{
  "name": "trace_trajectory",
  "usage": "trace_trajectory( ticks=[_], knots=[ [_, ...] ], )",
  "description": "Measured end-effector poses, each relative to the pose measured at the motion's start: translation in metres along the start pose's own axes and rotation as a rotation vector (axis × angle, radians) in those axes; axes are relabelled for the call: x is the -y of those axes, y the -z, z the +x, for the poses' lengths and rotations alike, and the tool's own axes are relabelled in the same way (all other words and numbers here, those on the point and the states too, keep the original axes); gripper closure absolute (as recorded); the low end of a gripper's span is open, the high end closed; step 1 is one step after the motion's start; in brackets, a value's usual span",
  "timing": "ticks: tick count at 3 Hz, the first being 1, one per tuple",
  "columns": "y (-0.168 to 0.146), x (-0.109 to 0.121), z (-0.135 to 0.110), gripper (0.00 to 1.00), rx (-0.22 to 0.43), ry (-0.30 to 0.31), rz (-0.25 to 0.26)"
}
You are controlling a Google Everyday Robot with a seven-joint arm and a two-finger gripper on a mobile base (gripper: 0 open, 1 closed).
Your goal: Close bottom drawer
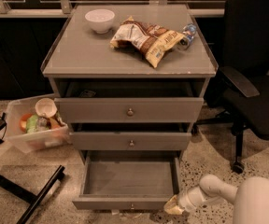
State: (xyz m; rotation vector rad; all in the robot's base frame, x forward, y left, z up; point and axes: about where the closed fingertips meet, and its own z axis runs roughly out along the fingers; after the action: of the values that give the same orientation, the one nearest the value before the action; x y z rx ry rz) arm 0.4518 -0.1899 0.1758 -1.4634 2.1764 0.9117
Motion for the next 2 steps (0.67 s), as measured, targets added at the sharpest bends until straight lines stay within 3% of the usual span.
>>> trace_trajectory(
  ticks=[2],
  knots=[
    [-0.0053,0.0104,-0.0049,0.12,0.002,0.027,0.004]
  ],
)
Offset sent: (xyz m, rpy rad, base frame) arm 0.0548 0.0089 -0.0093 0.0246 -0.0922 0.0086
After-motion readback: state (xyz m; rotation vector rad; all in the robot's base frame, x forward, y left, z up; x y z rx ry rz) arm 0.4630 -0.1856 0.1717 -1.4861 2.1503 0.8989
